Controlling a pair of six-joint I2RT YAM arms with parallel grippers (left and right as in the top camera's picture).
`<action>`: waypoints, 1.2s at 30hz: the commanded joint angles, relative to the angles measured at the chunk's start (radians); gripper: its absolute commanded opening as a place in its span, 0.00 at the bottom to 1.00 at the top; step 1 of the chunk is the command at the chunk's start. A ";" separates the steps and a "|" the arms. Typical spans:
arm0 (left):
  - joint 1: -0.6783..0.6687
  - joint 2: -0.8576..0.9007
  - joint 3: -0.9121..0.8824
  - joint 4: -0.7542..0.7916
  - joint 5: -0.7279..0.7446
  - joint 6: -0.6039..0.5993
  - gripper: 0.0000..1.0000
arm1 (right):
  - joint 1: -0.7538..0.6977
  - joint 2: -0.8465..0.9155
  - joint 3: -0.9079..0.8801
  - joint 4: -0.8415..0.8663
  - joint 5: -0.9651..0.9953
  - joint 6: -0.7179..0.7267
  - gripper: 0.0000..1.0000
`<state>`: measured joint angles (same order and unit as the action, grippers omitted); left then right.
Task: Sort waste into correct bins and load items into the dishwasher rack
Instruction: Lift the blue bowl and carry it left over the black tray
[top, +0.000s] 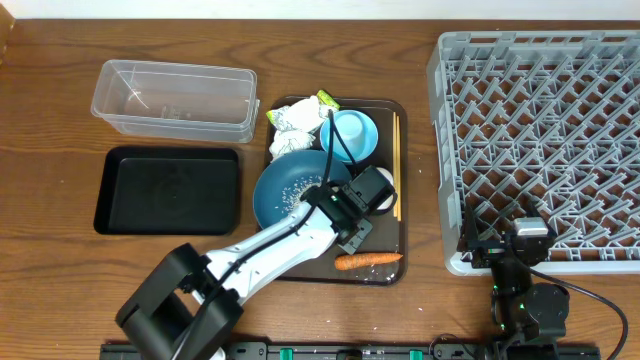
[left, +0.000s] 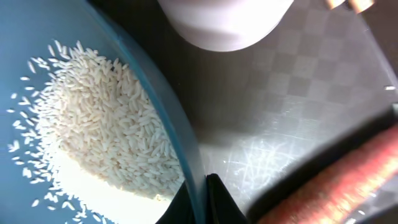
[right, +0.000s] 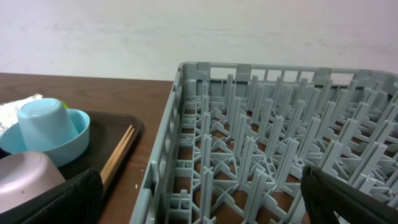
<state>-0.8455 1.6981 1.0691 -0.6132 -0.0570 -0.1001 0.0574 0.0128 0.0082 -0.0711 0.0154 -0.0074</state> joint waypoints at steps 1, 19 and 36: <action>0.002 -0.057 0.044 -0.022 0.029 -0.005 0.06 | -0.011 -0.001 -0.003 -0.003 0.003 0.014 0.99; 0.039 -0.272 0.053 -0.036 -0.060 0.022 0.06 | -0.011 -0.001 -0.003 -0.003 0.003 0.014 0.99; 0.423 -0.327 0.053 0.101 0.151 0.021 0.06 | -0.011 -0.001 -0.003 -0.003 0.003 0.014 0.99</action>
<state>-0.4881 1.3911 1.0904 -0.5339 0.0154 -0.0967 0.0574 0.0132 0.0078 -0.0711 0.0154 -0.0074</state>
